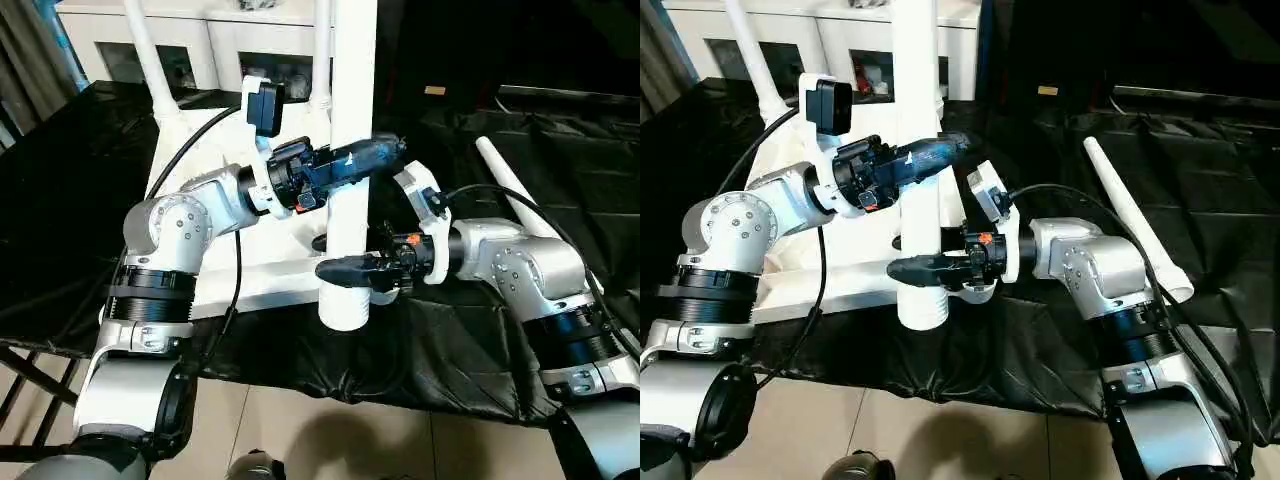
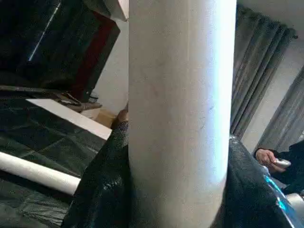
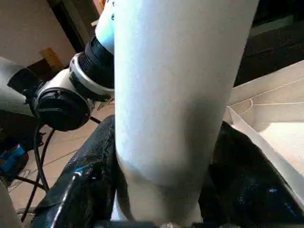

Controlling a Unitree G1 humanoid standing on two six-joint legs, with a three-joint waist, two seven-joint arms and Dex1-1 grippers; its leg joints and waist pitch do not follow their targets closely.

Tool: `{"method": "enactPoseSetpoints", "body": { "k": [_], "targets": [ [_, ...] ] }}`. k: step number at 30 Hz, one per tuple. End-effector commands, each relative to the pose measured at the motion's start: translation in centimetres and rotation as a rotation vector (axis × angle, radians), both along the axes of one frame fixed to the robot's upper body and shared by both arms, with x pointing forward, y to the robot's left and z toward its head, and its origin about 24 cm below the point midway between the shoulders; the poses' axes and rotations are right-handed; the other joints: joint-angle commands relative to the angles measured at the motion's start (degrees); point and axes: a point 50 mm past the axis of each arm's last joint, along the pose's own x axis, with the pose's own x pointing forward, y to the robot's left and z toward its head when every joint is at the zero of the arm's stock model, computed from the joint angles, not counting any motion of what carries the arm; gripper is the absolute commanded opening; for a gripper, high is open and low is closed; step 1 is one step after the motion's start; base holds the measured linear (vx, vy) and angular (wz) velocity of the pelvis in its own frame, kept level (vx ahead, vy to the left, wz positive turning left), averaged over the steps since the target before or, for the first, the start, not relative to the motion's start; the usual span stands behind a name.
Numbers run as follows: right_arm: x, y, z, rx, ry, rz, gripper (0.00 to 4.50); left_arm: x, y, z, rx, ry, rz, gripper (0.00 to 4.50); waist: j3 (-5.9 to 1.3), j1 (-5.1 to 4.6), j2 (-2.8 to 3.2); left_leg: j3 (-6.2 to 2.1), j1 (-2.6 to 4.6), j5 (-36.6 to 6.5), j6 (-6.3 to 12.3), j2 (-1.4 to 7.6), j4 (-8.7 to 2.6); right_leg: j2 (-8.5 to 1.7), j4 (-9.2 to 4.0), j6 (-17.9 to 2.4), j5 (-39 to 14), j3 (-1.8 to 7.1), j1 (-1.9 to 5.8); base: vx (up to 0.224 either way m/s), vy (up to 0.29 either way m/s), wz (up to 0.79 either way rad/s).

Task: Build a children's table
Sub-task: Pick table leg

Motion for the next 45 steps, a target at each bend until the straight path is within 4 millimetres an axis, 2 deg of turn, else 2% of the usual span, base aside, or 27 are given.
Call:
{"method": "enactPoseSetpoints", "body": {
  "k": [1,6,11,13,14,15,20,23,26,29,31,35,36,37,38,39,40,44,45],
  "targets": [
    [0.3,-0.3,0.2,-0.03,0.0,-0.016,2.47,-0.4,-0.5,1.0,-0.005,-0.045,-0.06,1.85,-5.02,0.06,-0.88,-1.49,1.41,-6.5,1.7,3.01,-3.78,-3.6,-3.63,-13.3,-9.0,2.54,3.32,0.0,0.0,0.0],
    [0.2,-0.2,-0.1,-0.031,0.016,-0.007,2.05,-0.3,-0.7,0.8,0.009,-0.054,-0.051,1.85,-5.01,0.08,-0.89,-1.51,1.43,-6.9,1.6,3.05,-3.81,-3.66,-3.67,-13.3,-9.5,2.53,3.33,0.0,0.0,0.0],
    [0.3,-0.1,-0.3,-0.032,0.021,-0.023,1.91,-0.1,-0.6,0.6,0.031,-0.073,-0.019,1.85,-5.03,0.05,-0.75,-1.52,1.47,-6.9,1.37,3.04,-3.81,-3.63,-3.68,-13.3,-9.2,2.54,3.28,0.0,0.0,0.0],
    [0.3,-0.1,-0.3,-0.032,0.022,-0.027,1.89,0.0,-0.6,0.6,0.03,-0.071,-0.008,2.41,-5.05,0.07,-0.82,-1.5,1.43,-6.8,1.41,3.0,-3.79,-3.63,-3.6,-13.5,-8.7,2.54,3.36,0.0,0.0,0.0],
    [0.4,-0.1,-0.4,-0.032,0.022,-0.037,1.89,0.1,-0.5,0.7,0.014,-0.063,0.002,2.41,-5.06,0.09,-0.8,-1.52,1.41,-6.8,1.4,3.01,-3.79,-3.67,-3.59,-13.5,-8.6,2.53,3.39,0.0,0.0,0.0],
    [0.5,-0.1,-0.6,-0.027,0.02,-0.065,1.89,0.1,-0.3,1.0,-0.019,-0.073,0.015,2.55,-5.04,0.07,-0.78,-1.51,1.42,-6.8,1.38,3.01,-3.79,-3.69,-3.64,-13.5,-8.8,2.53,3.33,0.0,0.0,0.0],
    [1.0,-0.2,-0.8,-0.009,0.005,-0.15,1.88,0.8,0.5,1.6,-0.09,-0.136,0.143,2.55,-5.07,0.07,-0.82,-1.6,1.4,-7.1,1.09,3.08,-3.83,-3.81,-3.71,-13.5,-8.8,2.53,3.36,0.0,0.0,0.0],
    [1.8,-0.6,-0.7,0.029,-0.018,-0.281,1.88,1.6,1.7,2.6,-0.192,-0.124,0.271,2.55,-5.15,-0.07,-0.76,-1.6,1.39,-7.3,0.71,2.96,-3.81,-3.83,-3.64,-13.6,-8.1,2.49,3.39,0.0,0.0,0.0],
    [2.4,-1.0,-1.0,0.036,-0.04,-0.381,1.88,2.0,2.6,2.8,-0.216,-0.125,0.351,2.55,-5.16,-0.01,-0.62,-1.59,1.48,-7.1,0.53,2.94,-3.84,-3.78,-3.63,-13.2,-8.0,2.5,3.36,0.0,0.0,0.0],
    [3.1,-1.8,-1.6,0.025,-0.076,-0.55,1.88,2.6,4.0,1.3,-0.089,-0.176,0.475,2.55,-5.15,-0.22,-0.32,-1.67,1.64,-7.7,-0.07,2.89,-4.04,-3.61,-3.93,-11.9,-8.7,2.5,3.1,0.0,0.0,0.0],
    [3.4,-2.2,-2.2,-0.005,-0.096,-0.639,1.88,2.6,4.3,-0.1,0.027,-0.193,0.488,2.55,-5.1,-0.37,-0.26,-1.74,1.71,-8.0,-0.41,2.99,-4.23,-3.62,-3.97,-10.9,-9.3,2.55,3.08,0.0,0.0,0.0],
    [3.7,-2.7,-2.5,-0.002,-0.181,-0.775,1.88,2.5,4.3,-4.1,0.386,-0.289,0.499,2.55,-5.09,-0.59,0.02,-1.76,1.71,-8.9,-1.12,3.03,-4.4,-3.64,-4.04,-9.8,-9.7,2.68,2.96,0.0,0.0,0.0],
    [3.8,-2.8,-2.6,-0.007,-0.194,-0.803,1.88,2.4,4.4,-5.1,0.466,-0.313,0.489,2.55,-5.05,-0.77,0.08,-1.76,1.94,-9.9,-1.57,3.02,-4.57,-3.54,-4.08,-9.0,-10.5,2.72,2.86,0.0,0.0,0.0],
    [3.8,-2.9,-2.7,-0.01,-0.212,-0.834,1.88,2.4,4.5,-6.3,0.548,-0.31,0.481,2.55,-5.16,-0.76,0.15,-1.75,1.98,-10.0,-1.93,3.06,-4.58,-3.58,-3.9,-9.3,-9.8,2.71,2.92,0.0,0.0,0.0],
    [3.8,-2.9,-2.7,-0.01,-0.212,-0.834,1.88,2.4,4.5,-6.3,0.548,-0.31,0.481,2.55,-5.09,-0.73,0.2,-1.81,1.98,-10.2,-2.06,3.08,-4.66,-3.57,-3.97,-9.4,-9.7,2.71,2.82,0.0,0.0,0.0],
    [3.6,-2.9,-3.0,-0.008,-0.251,-0.864,1.88,2.5,4.8,-8.1,0.632,-0.263,0.521,2.55,-5.12,-0.81,0.33,-1.71,2.06,-10.7,-2.33,3.03,-4.62,-3.54,-3.94,-9.7,-9.2,2.72,2.72,0.0,0.0,0.0],
    [3.3,-3.0,-3.2,0.008,-0.252,-0.882,1.88,2.9,5.1,-8.9,0.653,-0.217,0.582,2.55,-5.09,-0.91,0.34,-1.65,2.08,-11.7,-2.55,3.01,-4.61,-3.58,-3.87,-10.2,-8.6,2.77,2.78,0.0,0.0,0.0],
    [3.0,-3.0,-3.7,0.02,-0.255,-0.904,1.88,3.3,5.3,-9.6,0.694,-0.185,0.646,2.55,-5.14,-0.96,0.17,-1.77,1.77,-11.6,-1.55,2.97,-4.58,-3.7,-3.81,-11.7,-7.1,2.67,3.11,0.0,0.0,0.0],
    [2.8,-2.9,-4.0,0.01,-0.262,-0.903,1.88,3.3,5.3,-10.0,0.704,-0.186,0.65,2.55,-5.12,-1.03,0.42,-1.8,1.81,-11.8,-1.41,2.95,-4.54,-3.75,-3.94,-11.7,-7.4,2.66,3.09,0.0,0.0,0.0]
  ]
}}
